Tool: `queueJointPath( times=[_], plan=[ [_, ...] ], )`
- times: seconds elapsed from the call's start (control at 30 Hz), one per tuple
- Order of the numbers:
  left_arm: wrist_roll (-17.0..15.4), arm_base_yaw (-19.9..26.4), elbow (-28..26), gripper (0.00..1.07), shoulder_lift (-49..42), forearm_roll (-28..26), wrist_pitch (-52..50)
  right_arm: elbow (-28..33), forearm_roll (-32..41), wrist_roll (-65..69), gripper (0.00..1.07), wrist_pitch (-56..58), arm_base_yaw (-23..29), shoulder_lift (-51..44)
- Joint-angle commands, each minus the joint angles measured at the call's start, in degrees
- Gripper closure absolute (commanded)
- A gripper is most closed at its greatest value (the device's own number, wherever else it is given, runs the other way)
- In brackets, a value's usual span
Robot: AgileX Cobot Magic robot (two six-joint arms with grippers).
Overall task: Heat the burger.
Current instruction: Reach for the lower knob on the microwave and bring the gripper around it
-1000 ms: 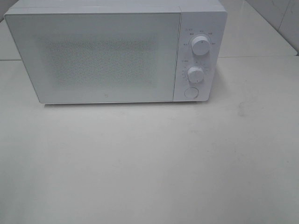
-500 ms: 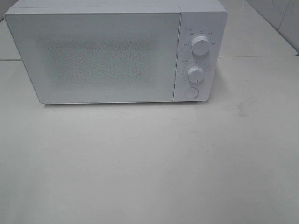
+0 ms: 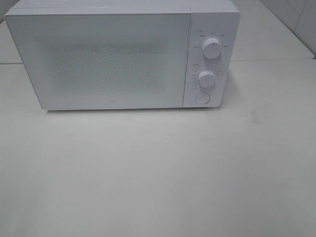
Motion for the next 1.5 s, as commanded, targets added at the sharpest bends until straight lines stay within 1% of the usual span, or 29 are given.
queueJointPath(
  times=[0.03,1.5],
  plan=[
    [-0.06,0.11,0.00,0.07,-1.32,-0.46,0.06,0.11,0.17,-0.29,0.32,-0.52,-0.29,-1.72],
    [-0.06,0.11,0.00,0.07,-1.32,-0.46,0.06,-0.34,0.17,-0.29,0.32,-1.03,-0.29,-1.72]
  ],
)
